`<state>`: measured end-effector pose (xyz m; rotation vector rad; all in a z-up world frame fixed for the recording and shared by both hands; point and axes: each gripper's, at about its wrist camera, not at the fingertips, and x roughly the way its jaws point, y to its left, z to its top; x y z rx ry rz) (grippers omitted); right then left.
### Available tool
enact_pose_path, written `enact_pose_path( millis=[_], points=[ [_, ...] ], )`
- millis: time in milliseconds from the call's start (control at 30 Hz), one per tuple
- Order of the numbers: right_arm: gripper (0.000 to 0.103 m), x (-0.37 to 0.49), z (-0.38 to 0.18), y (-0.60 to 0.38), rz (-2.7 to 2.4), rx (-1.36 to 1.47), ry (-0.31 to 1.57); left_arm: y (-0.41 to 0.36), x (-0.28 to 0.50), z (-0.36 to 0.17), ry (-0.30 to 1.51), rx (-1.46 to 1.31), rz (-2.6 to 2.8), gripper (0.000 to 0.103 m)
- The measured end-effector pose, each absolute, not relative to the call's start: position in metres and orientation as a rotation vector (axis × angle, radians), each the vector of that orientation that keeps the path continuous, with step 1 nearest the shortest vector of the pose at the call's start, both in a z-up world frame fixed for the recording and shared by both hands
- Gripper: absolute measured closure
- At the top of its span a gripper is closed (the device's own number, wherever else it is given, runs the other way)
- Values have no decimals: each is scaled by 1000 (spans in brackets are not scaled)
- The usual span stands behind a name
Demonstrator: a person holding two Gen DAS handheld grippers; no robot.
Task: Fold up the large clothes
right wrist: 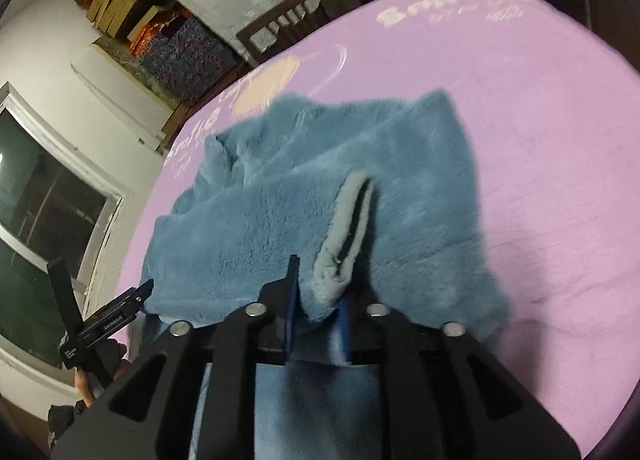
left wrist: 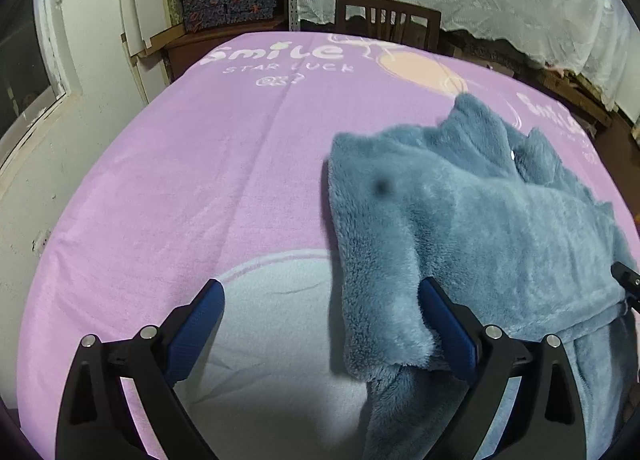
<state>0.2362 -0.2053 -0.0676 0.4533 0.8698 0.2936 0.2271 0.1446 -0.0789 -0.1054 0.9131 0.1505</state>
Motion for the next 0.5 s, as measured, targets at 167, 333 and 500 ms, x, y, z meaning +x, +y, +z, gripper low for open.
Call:
enact_pose_path(
  millis=[167, 333, 500],
  points=[
    [78, 228, -39, -199, 300, 344, 764, 140, 236, -44, 831, -64, 127, 6],
    [89, 245, -61, -167, 357, 289, 829, 121, 280, -32, 832, -25, 89, 6],
    [92, 257, -85, -165, 373, 312, 917, 117, 312, -71, 960, 23, 111, 19]
  ],
)
